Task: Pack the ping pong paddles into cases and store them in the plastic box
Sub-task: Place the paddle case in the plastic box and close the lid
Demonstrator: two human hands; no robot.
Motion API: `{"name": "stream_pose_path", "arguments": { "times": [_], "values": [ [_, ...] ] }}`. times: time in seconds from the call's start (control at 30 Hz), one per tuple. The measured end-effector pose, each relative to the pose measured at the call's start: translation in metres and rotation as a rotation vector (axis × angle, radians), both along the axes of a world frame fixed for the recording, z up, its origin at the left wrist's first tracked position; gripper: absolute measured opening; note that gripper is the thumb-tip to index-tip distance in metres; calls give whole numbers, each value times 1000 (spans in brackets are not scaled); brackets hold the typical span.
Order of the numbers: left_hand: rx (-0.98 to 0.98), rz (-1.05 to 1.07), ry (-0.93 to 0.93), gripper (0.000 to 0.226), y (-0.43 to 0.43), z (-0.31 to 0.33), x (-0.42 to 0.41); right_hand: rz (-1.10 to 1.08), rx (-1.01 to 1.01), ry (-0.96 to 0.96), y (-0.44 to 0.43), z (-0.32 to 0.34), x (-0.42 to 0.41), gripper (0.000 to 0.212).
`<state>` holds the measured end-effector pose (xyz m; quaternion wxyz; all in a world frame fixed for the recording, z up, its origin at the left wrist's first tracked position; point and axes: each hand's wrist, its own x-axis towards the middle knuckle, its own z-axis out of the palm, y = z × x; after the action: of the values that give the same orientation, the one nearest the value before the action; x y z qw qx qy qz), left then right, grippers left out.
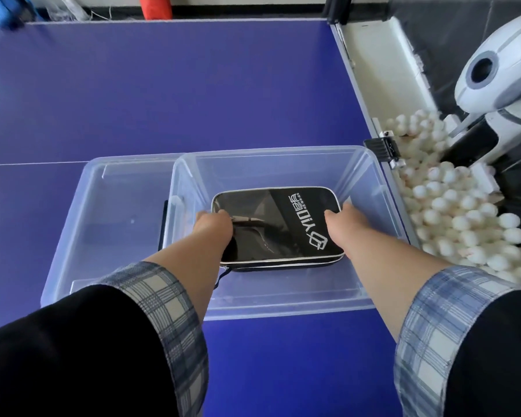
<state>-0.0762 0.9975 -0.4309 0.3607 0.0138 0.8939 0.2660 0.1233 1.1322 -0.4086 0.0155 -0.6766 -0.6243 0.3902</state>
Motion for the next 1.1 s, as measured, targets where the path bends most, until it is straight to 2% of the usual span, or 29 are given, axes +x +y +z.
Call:
{"name": "stream_pose_path", "arguments": {
  "times": [0.1,0.27,0.37,0.43,0.53,0.67,0.7,0.77,0.9,0.97,1.1],
  "values": [
    [40,-110,107,58,-10,22,15,138,162,-29,-19,14,-5,53],
    [440,-364,283,49,-58,69,32,378,322,38,-74,46,-36,64],
    [630,-267,458,37,-114,95,5,451,354,170,-123,75,-62,63],
    [617,-79,506,36,-160,102,-28,496,449,279,-163,99,-83,59],
    [440,121,488,41,-232,89,-76,657,576,427,-231,129,-115,55],
    [260,187,329,45,-304,50,-107,862,649,587,-313,123,-140,48],
    [230,180,300,47,-316,42,-112,914,619,569,-328,112,-144,48],
    [172,150,246,51,-336,27,-122,968,435,447,-346,84,-148,50],
    [93,81,169,57,-359,8,-141,742,30,147,-343,34,-151,59],
    [82,33,164,59,-363,0,-153,630,-35,88,-334,21,-153,60],
    [37,-64,144,59,-359,-13,-176,499,-31,45,-316,10,-168,61]
  ]
}}
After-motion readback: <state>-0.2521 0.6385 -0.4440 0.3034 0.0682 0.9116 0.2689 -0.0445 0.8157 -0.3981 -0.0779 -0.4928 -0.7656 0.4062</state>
